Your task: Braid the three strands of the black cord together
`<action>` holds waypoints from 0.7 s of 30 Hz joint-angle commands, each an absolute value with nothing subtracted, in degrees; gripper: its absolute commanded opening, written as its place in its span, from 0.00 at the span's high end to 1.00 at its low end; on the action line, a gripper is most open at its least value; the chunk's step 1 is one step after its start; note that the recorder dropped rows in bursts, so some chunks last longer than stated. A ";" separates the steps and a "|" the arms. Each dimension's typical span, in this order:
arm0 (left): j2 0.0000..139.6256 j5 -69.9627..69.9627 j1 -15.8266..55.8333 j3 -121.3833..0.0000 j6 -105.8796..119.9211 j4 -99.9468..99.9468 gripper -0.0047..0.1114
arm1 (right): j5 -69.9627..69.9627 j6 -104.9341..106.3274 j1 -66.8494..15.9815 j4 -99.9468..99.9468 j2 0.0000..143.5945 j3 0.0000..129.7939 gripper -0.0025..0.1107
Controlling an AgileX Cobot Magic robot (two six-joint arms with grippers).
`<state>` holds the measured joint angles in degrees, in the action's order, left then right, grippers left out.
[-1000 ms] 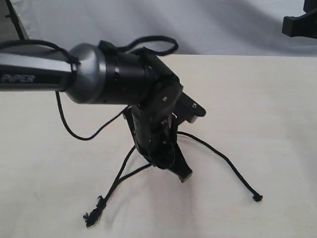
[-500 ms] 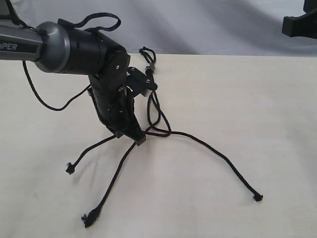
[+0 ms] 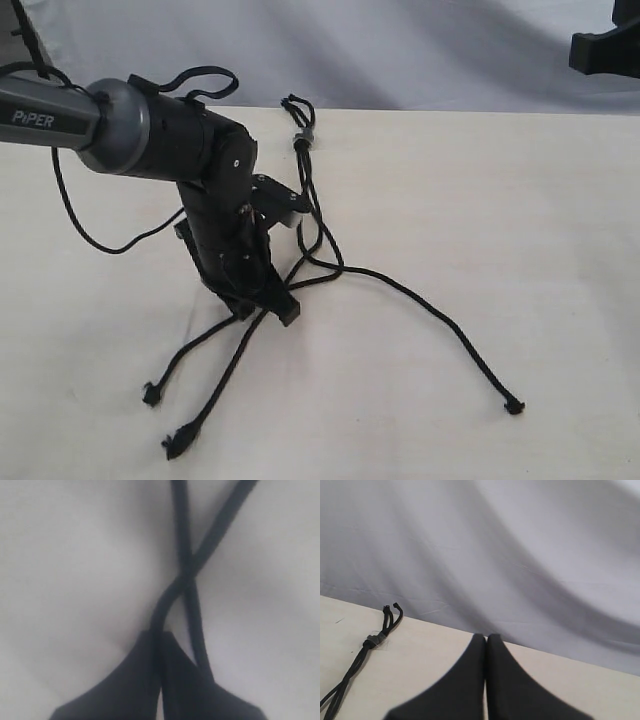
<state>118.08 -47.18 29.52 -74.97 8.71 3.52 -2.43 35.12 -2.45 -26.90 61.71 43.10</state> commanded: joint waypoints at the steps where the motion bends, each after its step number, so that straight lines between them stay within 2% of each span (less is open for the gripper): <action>1: 119.10 -53.12 35.74 -73.08 15.49 14.03 0.96 | -3.17 35.34 -2.15 -26.93 61.72 42.93 0.98; 4: 118.41 -55.18 41.36 -73.20 22.82 16.69 0.96 | -3.17 35.34 -2.15 -26.93 61.72 42.93 0.98; 8: 115.12 -52.56 45.51 -73.20 19.26 9.60 0.96 | -3.17 35.34 -2.15 -26.93 61.72 42.93 0.98; 13: 110.00 -51.15 43.60 -73.20 6.77 -2.58 0.96 | -3.17 35.34 -2.15 -26.93 61.72 42.93 0.98; 21: 108.78 -51.55 36.77 -72.73 5.99 -4.21 0.96 | -3.04 35.34 -2.15 -26.93 61.72 42.93 0.98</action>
<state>109.18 -51.16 38.72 -73.42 6.84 -3.70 -2.54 35.12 -2.45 -26.90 61.71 43.10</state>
